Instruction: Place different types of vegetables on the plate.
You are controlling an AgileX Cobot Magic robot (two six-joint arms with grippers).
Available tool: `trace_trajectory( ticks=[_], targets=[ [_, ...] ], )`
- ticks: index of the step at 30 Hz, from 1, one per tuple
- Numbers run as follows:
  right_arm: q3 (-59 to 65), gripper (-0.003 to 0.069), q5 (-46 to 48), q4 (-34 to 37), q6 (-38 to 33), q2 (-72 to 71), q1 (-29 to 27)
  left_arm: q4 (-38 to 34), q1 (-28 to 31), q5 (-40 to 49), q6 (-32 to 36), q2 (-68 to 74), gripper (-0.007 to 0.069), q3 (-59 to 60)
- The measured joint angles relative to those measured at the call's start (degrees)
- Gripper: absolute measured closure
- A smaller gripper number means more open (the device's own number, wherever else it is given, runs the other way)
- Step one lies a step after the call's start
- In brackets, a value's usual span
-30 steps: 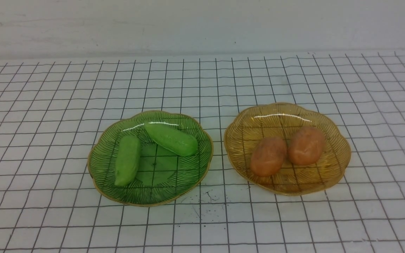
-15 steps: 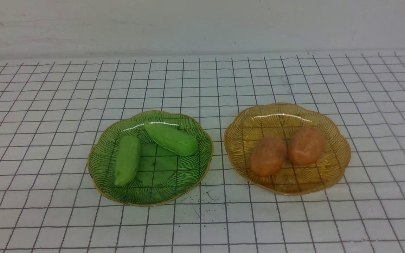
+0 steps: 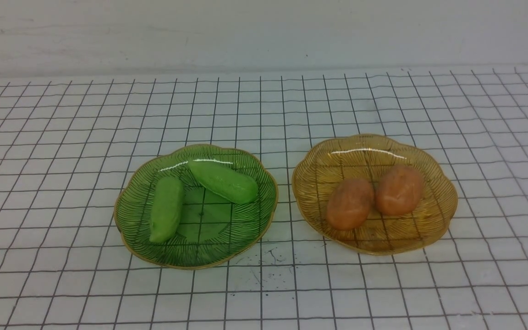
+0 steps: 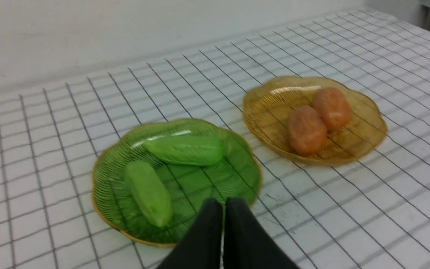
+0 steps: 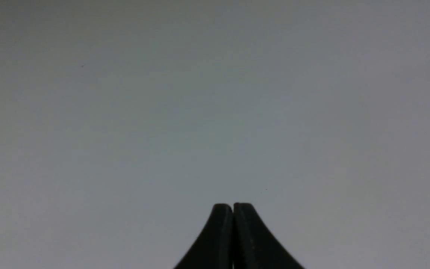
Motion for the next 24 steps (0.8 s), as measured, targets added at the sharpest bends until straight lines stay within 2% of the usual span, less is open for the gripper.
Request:
trace_trajectory(
  ticks=[1,2,3,4,6,7,8,14,24],
  targets=[
    [0.0,0.0673,0.0,0.0,0.0,0.0,0.0,-0.3,2.2,-2.4,0.4,-1.1,0.0632,2.2],
    [0.0,0.0673,0.0,0.0,0.0,0.0,0.0,-1.8,7.7,-6.8,0.9,-3.1,0.0632,7.1],
    [0.0,0.0673,0.0,0.0,0.0,0.0,0.0,-2.8,10.8,-8.8,1.0,-4.4,0.0632,10.4],
    [0.0,0.0673,0.0,0.0,0.0,0.0,0.0,-3.0,11.4,-9.6,1.0,-5.0,0.0632,11.7],
    [0.0,0.0673,0.0,0.0,0.0,0.0,0.0,-5.2,19.8,-13.1,1.3,-9.3,0.0632,21.1],
    [0.0,0.0673,0.0,0.0,0.0,0.0,0.0,-5.3,20.3,-13.3,1.3,-9.3,0.0632,21.7],
    [0.0,0.0673,0.0,0.0,0.0,0.0,0.0,-5.6,24.1,-14.0,1.4,-11.9,0.0632,26.0],
    [0.0,0.0673,0.0,0.0,0.0,0.0,0.0,-5.3,29.9,-15.3,1.8,-15.4,0.0632,35.8],
    [0.0,0.0673,0.0,0.1,0.0,0.0,0.0,-4.5,30.2,-17.9,3.3,-15.4,0.0632,36.5]
  ],
)
